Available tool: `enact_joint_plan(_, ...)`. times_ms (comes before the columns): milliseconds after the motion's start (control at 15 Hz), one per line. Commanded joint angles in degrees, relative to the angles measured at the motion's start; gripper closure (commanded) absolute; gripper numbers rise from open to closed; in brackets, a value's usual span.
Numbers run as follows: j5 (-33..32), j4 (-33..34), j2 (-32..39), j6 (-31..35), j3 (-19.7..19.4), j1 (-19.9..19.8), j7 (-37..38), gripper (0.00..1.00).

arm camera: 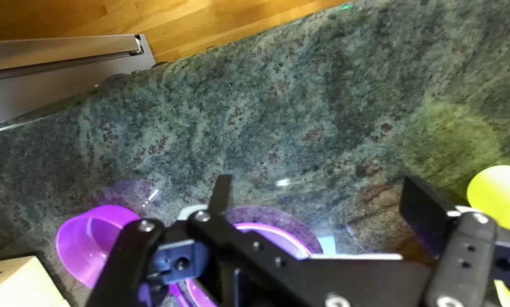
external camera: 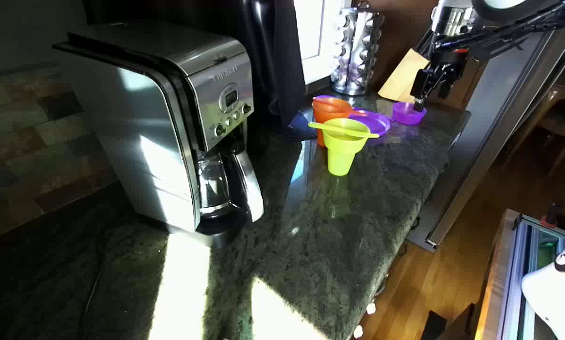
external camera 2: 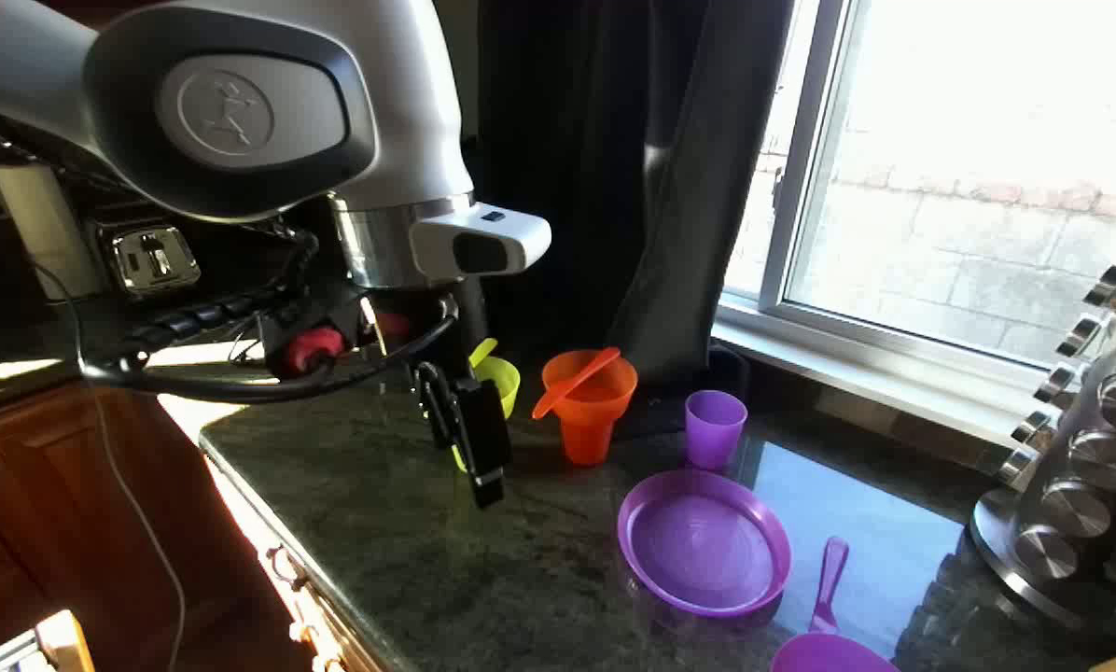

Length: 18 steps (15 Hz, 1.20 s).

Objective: Move the purple cup forward, then put the purple bowl on the purple cup, then put the purple knife on the purple bowl

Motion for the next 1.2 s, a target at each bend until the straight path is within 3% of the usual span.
enact_joint_plan(0,-0.33,0.10,-0.01,-0.19,-0.66,0.70,0.26,0.00)
enact_joint_plan(267,-0.33,0.10,0.00,-0.19,-0.66,0.70,0.26,0.00)
enact_joint_plan(800,6.05,18.09,13.84,1.12,-5.04,1.67,-1.82,0.00)
enact_joint_plan(1133,9.77,30.37,25.12,1.28,-5.22,2.48,-2.02,0.00)
